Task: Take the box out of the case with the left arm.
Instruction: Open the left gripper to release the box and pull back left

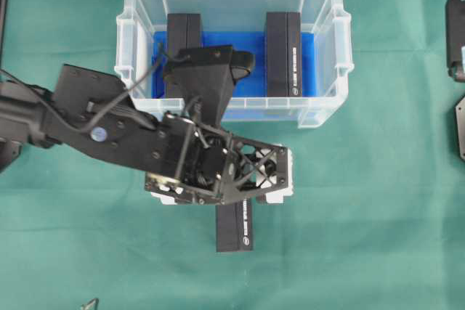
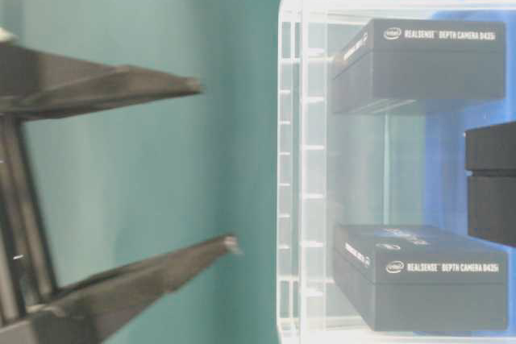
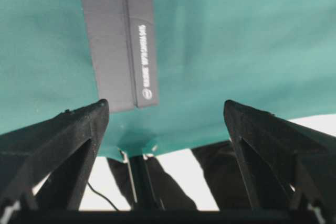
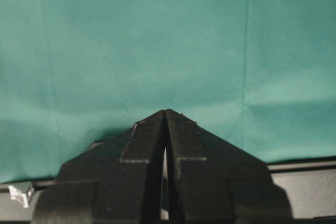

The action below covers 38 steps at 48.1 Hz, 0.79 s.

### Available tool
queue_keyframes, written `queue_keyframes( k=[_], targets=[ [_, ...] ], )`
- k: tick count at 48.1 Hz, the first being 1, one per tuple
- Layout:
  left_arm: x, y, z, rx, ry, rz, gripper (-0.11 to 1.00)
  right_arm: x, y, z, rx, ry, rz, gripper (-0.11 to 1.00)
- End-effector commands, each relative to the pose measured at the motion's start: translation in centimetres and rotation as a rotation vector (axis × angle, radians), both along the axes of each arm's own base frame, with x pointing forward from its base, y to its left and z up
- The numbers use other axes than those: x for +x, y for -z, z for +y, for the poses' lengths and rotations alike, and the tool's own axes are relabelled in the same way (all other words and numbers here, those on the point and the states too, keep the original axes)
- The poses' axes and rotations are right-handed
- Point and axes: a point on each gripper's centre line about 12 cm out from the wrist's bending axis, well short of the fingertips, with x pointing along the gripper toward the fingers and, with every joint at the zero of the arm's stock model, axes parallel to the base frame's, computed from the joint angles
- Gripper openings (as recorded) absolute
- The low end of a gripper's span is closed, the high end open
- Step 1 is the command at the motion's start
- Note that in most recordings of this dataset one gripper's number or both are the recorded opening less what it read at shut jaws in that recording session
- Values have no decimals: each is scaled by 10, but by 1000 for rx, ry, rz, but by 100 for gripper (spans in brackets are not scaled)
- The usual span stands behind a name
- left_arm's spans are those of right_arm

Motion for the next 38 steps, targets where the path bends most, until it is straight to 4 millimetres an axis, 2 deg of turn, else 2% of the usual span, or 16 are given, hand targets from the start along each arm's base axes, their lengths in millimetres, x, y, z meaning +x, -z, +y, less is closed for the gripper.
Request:
queue_keyframes(
  k=[1, 12, 18, 30, 38],
  targets=[
    [-6, -27, 5, -2, 1, -63, 85, 0, -4, 0, 0, 0, -12, 0],
    [-10, -24, 6, 6, 9, -49, 85, 0, -4, 0, -1, 2, -12, 0],
    [-19, -22, 6, 7, 10, -33, 85, 0, -4, 0, -2, 2, -14, 0],
    [-55, -19, 7, 10, 23, -2, 85, 0, -4, -1, -4, -2, -12, 0],
    [-87, -13, 11, 17, 32, 31, 85, 0, -4, -2, -15, -3, -12, 0]
  ],
)
